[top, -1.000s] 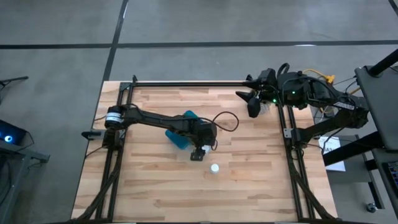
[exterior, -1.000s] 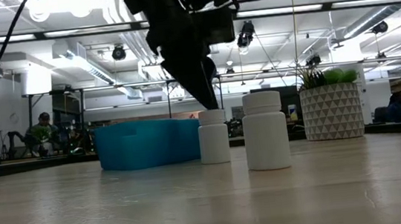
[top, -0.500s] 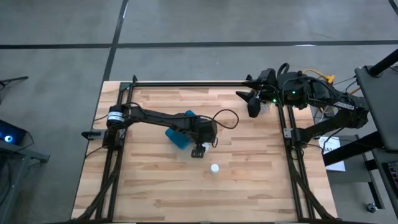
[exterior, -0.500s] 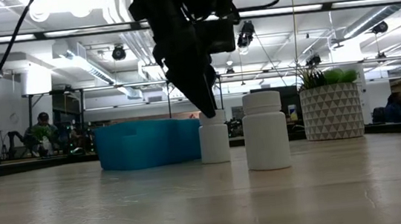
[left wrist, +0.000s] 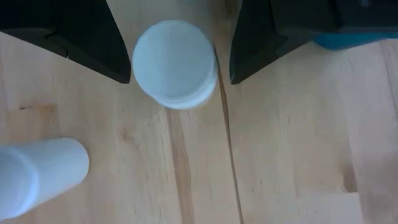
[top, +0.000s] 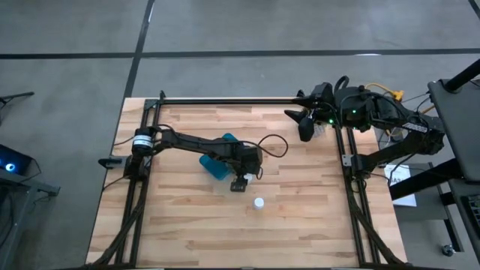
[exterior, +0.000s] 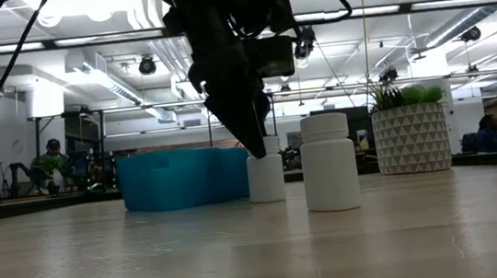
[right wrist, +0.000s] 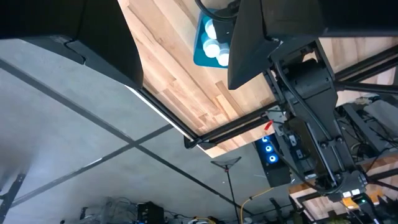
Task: Pick and place pill bottles into a basket
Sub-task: Put the top white pill bottle into the blue container
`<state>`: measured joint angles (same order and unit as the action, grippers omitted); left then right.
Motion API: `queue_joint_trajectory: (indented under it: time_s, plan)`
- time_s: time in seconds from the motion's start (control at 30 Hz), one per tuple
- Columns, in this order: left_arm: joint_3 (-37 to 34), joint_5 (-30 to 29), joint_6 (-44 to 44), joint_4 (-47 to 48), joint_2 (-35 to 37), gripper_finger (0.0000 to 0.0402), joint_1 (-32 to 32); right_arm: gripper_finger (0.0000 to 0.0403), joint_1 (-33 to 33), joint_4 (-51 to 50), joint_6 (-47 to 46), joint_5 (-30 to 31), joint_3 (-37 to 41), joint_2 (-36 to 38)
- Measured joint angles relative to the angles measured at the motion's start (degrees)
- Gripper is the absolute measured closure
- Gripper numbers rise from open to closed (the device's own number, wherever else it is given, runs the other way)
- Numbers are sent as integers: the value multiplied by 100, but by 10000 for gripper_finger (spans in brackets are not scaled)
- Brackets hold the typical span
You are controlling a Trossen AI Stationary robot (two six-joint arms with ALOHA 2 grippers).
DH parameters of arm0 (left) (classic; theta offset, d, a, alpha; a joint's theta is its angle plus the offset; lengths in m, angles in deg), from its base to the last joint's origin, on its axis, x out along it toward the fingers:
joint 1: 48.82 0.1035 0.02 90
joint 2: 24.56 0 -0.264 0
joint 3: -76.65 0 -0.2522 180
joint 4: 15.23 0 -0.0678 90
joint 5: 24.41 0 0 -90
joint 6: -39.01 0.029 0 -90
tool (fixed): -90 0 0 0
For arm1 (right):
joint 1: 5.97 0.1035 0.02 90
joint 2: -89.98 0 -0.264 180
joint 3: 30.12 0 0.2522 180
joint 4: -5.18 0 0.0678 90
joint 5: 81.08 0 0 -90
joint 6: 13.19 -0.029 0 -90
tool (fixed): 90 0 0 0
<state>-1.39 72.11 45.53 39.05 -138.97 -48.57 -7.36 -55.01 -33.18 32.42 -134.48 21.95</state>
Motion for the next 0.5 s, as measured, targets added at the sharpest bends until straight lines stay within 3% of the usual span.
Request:
queue_joint_trajectory:
  time_s: [0.17,0.4,0.5]
  plan:
    - [-9,7,-4,-6,0,165,0,177,0,0,0,0,2,0]
    - [24,8,-10,-41,3,253,0,177,0,2,0,0,2,0]
    - [56,19,-14,-37,4,259,0,177,0,2,0,0,2,0]
